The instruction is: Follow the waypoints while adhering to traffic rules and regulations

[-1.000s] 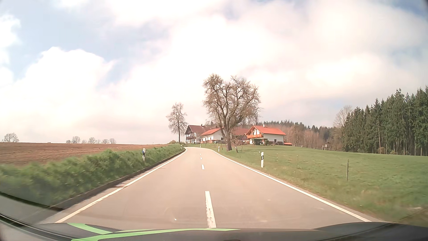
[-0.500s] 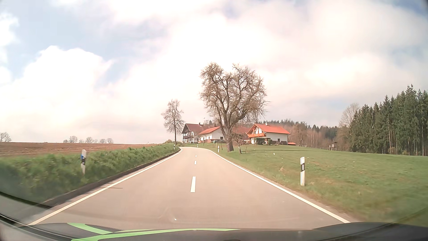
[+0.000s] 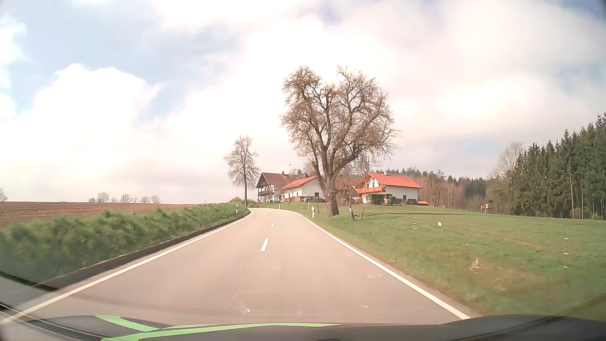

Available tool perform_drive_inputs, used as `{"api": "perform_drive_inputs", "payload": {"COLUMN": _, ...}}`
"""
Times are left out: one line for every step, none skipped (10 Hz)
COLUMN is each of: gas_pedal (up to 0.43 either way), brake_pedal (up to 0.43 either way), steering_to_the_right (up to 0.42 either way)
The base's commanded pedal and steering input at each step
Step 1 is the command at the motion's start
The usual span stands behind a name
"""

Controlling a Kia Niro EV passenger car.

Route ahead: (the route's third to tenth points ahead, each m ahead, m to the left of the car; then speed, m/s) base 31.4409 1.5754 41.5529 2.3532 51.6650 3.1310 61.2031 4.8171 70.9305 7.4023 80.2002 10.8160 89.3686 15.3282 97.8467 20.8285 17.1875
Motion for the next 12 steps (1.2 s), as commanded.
{"api": "perform_drive_inputs", "payload": {"gas_pedal": 0.449, "brake_pedal": 0.000, "steering_to_the_right": -0.008}}
{"api": "perform_drive_inputs", "payload": {"gas_pedal": 0.421, "brake_pedal": 0.000, "steering_to_the_right": -0.009}}
{"api": "perform_drive_inputs", "payload": {"gas_pedal": 0.409, "brake_pedal": 0.000, "steering_to_the_right": -0.010}}
{"api": "perform_drive_inputs", "payload": {"gas_pedal": 0.398, "brake_pedal": 0.000, "steering_to_the_right": -0.010}}
{"api": "perform_drive_inputs", "payload": {"gas_pedal": 0.398, "brake_pedal": 0.000, "steering_to_the_right": -0.010}}
{"api": "perform_drive_inputs", "payload": {"gas_pedal": 0.390, "brake_pedal": 0.000, "steering_to_the_right": -0.011}}
{"api": "perform_drive_inputs", "payload": {"gas_pedal": 0.378, "brake_pedal": 0.000, "steering_to_the_right": -0.011}}
{"api": "perform_drive_inputs", "payload": {"gas_pedal": 0.370, "brake_pedal": 0.000, "steering_to_the_right": -0.011}}
{"api": "perform_drive_inputs", "payload": {"gas_pedal": 0.358, "brake_pedal": 0.000, "steering_to_the_right": -0.011}}
{"api": "perform_drive_inputs", "payload": {"gas_pedal": 0.350, "brake_pedal": 0.000, "steering_to_the_right": -0.011}}
{"api": "perform_drive_inputs", "payload": {"gas_pedal": 0.339, "brake_pedal": 0.000, "steering_to_the_right": -0.010}}
{"api": "perform_drive_inputs", "payload": {"gas_pedal": 0.319, "brake_pedal": 0.000, "steering_to_the_right": -0.010}}
